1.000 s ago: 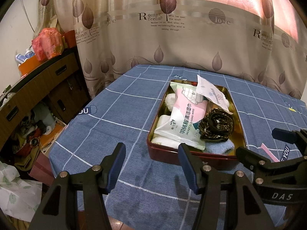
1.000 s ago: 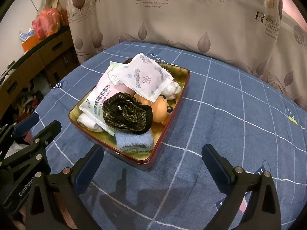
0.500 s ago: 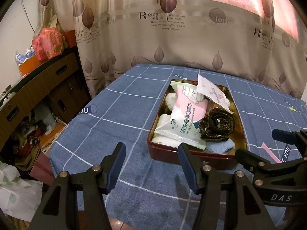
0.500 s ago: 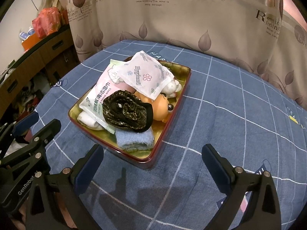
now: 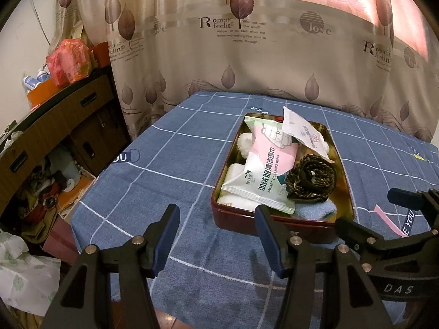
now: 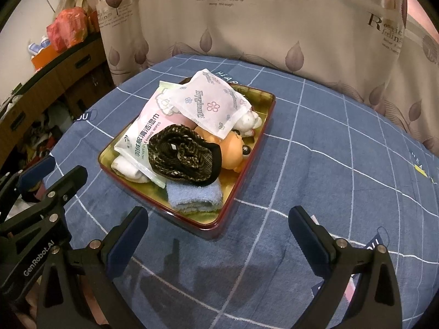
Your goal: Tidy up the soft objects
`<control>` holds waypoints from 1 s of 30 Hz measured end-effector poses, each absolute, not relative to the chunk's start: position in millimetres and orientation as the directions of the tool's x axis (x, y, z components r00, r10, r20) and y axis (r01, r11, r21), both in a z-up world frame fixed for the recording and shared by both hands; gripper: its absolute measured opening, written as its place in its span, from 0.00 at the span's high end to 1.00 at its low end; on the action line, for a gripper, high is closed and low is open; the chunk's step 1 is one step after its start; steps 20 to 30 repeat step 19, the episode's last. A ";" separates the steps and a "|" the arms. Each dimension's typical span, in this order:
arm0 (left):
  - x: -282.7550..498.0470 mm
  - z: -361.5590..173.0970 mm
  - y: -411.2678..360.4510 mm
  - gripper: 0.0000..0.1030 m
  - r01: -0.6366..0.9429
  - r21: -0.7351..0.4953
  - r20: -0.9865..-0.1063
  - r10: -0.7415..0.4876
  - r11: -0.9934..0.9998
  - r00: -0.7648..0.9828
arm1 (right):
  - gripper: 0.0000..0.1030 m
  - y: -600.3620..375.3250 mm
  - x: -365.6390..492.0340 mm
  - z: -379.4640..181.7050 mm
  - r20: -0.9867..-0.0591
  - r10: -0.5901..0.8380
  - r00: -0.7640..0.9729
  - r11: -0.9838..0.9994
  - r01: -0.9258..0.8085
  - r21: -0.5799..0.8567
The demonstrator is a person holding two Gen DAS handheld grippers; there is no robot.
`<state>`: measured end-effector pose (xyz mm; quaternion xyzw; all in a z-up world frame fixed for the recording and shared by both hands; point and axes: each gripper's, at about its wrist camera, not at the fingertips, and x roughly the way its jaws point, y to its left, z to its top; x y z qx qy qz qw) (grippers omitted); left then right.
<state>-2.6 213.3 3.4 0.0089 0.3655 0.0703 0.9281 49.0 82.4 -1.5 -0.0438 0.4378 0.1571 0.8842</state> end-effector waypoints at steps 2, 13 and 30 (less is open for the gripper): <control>-2.1 3.3 213.5 0.44 -0.120 0.066 -0.678 0.133 0.991 0.723 | 0.02 82.4 49.0 -1.4 -0.788 0.241 0.567 0.947 -0.316 0.062; -3.3 3.6 213.4 0.44 -0.120 0.067 -0.669 0.134 0.991 0.731 | 0.02 85.8 48.0 -3.6 -0.794 0.240 0.558 0.945 -0.320 0.061; -2.6 6.0 213.7 0.44 -0.127 0.061 -0.660 0.136 0.990 0.739 | 0.02 85.7 48.1 -4.0 -0.795 0.241 0.556 0.945 -0.321 0.062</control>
